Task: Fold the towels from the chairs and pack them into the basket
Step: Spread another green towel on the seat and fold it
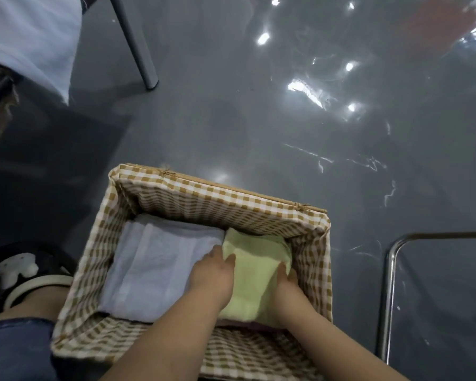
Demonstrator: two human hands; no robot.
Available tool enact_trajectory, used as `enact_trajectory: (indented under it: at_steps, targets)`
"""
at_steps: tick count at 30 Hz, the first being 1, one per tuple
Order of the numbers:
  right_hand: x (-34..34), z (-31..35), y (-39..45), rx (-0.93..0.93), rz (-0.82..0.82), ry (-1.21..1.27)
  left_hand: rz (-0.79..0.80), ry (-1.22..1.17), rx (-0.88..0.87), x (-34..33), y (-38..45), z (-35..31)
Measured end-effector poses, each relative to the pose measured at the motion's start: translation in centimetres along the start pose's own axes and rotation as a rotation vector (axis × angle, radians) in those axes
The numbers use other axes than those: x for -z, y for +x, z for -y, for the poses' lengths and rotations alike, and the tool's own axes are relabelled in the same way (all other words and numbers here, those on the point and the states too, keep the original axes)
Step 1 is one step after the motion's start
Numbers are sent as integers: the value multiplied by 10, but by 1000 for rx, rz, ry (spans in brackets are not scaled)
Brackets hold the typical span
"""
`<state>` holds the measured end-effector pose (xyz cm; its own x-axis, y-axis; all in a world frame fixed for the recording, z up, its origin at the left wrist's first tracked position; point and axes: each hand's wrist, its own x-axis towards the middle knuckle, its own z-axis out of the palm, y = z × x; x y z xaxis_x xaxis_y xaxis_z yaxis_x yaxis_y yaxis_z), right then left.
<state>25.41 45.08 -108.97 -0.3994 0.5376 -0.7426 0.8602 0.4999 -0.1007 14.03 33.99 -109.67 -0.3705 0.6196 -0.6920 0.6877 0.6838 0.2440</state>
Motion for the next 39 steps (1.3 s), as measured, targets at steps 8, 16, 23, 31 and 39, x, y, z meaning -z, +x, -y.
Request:
enact_trajectory:
  at_steps: [8,16,23,31,39]
  targets:
    - [8,23,3,141,85,-537,-35,356,-200,4,3,14]
    - [-1,6,27,11,145,-566,174,362,-159,0,16,24]
    - [1,10,29,55,129,-596,193,447,-156,-8,24,29]
    - [26,18,1,314,29,-549,-24,342,-231,6,-16,47]
    - [45,60,-42,602,-112,-556,-189,171,-64,37,-87,63]
